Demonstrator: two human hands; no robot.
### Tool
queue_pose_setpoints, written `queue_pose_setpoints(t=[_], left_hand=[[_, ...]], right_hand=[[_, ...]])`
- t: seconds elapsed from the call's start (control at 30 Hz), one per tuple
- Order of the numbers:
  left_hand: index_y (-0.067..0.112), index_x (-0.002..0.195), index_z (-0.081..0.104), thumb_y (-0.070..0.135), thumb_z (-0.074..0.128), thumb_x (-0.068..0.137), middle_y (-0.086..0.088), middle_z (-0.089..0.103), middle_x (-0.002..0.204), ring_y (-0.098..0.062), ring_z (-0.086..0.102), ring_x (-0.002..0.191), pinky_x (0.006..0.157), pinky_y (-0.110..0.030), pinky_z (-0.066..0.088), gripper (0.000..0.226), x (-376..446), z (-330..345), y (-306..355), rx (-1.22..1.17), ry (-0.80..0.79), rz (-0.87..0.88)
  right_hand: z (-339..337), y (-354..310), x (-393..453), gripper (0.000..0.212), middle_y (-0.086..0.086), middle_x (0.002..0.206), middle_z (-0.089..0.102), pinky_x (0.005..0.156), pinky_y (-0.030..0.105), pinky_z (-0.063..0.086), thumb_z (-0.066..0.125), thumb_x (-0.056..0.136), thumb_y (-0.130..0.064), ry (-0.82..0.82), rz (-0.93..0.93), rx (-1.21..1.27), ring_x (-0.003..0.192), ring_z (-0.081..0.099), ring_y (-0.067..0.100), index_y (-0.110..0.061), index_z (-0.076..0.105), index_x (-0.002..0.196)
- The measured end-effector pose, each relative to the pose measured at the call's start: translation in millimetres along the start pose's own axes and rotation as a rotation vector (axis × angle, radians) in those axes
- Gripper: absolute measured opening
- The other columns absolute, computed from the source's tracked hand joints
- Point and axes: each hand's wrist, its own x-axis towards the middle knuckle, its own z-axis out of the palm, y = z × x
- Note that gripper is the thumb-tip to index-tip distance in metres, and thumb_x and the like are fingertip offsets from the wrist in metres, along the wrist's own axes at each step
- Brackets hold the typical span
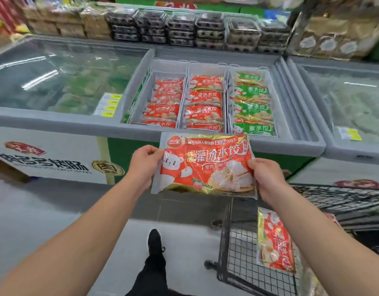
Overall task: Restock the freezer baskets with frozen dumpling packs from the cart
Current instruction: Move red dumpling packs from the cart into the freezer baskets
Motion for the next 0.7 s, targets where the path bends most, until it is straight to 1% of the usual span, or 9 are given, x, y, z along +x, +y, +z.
queue_pose_setpoints(t=[0.07,0.13,0.2,0.23,0.27,0.37,0.53,0.63,0.7], left_hand=[[0.010,0.078,0.062,0.021,0.061,0.098,-0.017,0.074,0.093,-0.036,0.072,0.092,0.084,-0.056,0.059,0.023,33.0,-9.1,9.3,0.015,-0.005,-0.005],[0.010,0.076,0.063,0.021,0.062,0.096,-0.016,0.074,0.090,-0.036,0.072,0.092,0.086,-0.058,0.057,0.023,72.8,-18.1,18.4,0.044,-0.028,0.002],[0.010,0.081,0.066,0.022,0.062,0.094,-0.014,0.076,0.091,-0.034,0.072,0.092,0.087,-0.059,0.057,0.018,94.8,-20.1,24.3,0.057,-0.058,0.011],[0.010,0.083,0.066,0.022,0.061,0.094,-0.013,0.076,0.092,-0.034,0.072,0.092,0.087,-0.059,0.057,0.017,145.2,-32.2,43.8,0.036,-0.085,-0.015],[0.010,0.085,0.066,0.020,0.061,0.096,-0.014,0.075,0.095,-0.034,0.072,0.093,0.087,-0.058,0.057,0.015,172.4,-38.8,56.1,0.026,-0.103,-0.036],[0.009,0.088,0.063,0.018,0.059,0.099,-0.015,0.074,0.100,-0.032,0.072,0.096,0.088,-0.056,0.057,0.015,187.4,-38.9,68.9,0.037,-0.116,-0.047],[0.007,0.085,0.059,0.014,0.056,0.100,-0.012,0.072,0.099,-0.028,0.071,0.091,0.083,-0.046,0.060,0.017,237.8,-34.2,81.9,0.022,-0.144,-0.085],[0.006,0.090,0.062,0.016,0.057,0.100,-0.011,0.074,0.098,-0.029,0.073,0.090,0.084,-0.050,0.060,0.015,264.6,-24.7,90.3,0.005,-0.153,-0.117],[0.004,0.094,0.065,0.017,0.058,0.099,-0.009,0.076,0.098,-0.028,0.074,0.091,0.086,-0.054,0.059,0.016,287.3,-13.6,94.2,0.023,-0.157,-0.117]], right_hand=[[24.8,-18.5,14.7,0.023,0.007,0.082,0.077,0.083,0.049,0.060,0.054,0.098,-0.011,0.005,0.007,0.001,0.082,0.075,0.027,-0.008,0.073,0.085],[50.0,-34.0,36.7,0.026,0.005,0.077,0.077,0.085,0.049,0.059,0.054,0.097,-0.009,0.036,0.013,0.006,0.083,0.074,0.027,-0.009,0.072,0.078],[63.1,-44.8,41.8,0.024,0.008,0.080,0.077,0.088,0.052,0.058,0.054,0.096,-0.009,0.024,0.008,0.015,0.085,0.074,0.030,-0.007,0.072,0.081],[98.0,-62.6,73.0,0.022,0.010,0.083,0.077,0.089,0.054,0.057,0.054,0.096,-0.009,0.054,0.029,0.015,0.087,0.073,0.032,-0.005,0.073,0.085],[118.4,-72.9,89.6,0.020,0.011,0.084,0.077,0.090,0.055,0.056,0.056,0.096,-0.010,0.077,0.044,0.037,0.087,0.073,0.033,-0.003,0.073,0.087],[134.9,-80.8,101.2,0.020,0.007,0.084,0.077,0.091,0.054,0.056,0.058,0.095,-0.015,0.081,0.035,0.032,0.088,0.073,0.030,-0.005,0.072,0.084],[163.4,-104.3,132.2,0.019,0.008,0.083,0.077,0.089,0.051,0.057,0.057,0.096,-0.013,0.109,0.075,0.029,0.086,0.073,0.029,-0.007,0.071,0.086],[173.8,-117.0,157.5,0.020,0.008,0.083,0.077,0.086,0.048,0.059,0.056,0.097,-0.009,0.122,0.079,0.024,0.085,0.073,0.028,-0.007,0.070,0.083],[178.3,-124.8,175.5,0.022,0.007,0.079,0.075,0.077,0.041,0.060,0.054,0.097,-0.006,0.123,0.072,0.019,0.077,0.072,0.024,-0.006,0.068,0.080]])
